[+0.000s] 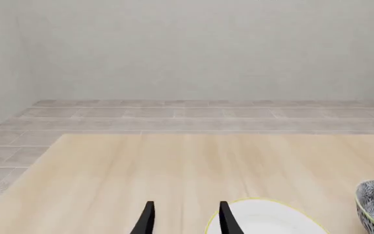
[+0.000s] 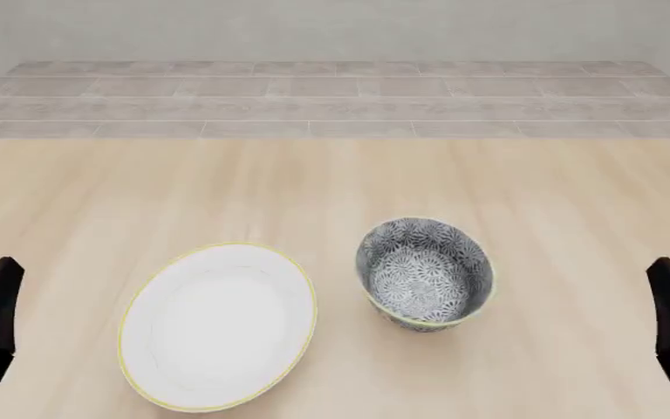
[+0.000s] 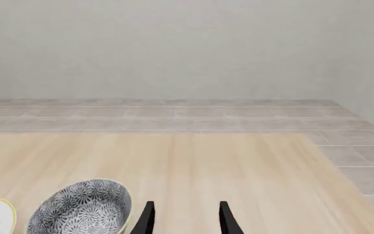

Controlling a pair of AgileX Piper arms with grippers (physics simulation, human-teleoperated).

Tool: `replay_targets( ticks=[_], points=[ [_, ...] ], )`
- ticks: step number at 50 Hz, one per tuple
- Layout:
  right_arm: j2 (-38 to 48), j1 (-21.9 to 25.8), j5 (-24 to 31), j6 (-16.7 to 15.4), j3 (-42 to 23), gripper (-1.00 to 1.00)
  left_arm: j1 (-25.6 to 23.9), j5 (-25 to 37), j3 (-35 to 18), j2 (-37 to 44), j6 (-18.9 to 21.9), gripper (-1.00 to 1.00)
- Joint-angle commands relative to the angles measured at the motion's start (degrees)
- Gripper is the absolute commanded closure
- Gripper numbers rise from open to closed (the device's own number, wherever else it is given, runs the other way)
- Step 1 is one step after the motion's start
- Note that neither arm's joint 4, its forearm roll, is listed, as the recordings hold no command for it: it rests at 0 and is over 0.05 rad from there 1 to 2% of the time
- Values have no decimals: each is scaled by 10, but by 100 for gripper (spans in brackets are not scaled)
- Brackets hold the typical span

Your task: Put the bowl on the plate.

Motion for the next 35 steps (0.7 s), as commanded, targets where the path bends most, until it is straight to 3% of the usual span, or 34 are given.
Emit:
replay_targets(
  ticks=[1,15,35],
  points=[
    [-1,4,5,7,-8,-100,3,5,-2,-6,-5,-100],
    [31,25,14,-14,-43,-100,6,4,-1,-5,-2,-100],
    [212,80,-36,-44,-133,-100,7,5,0,-8,0,-100]
  ],
)
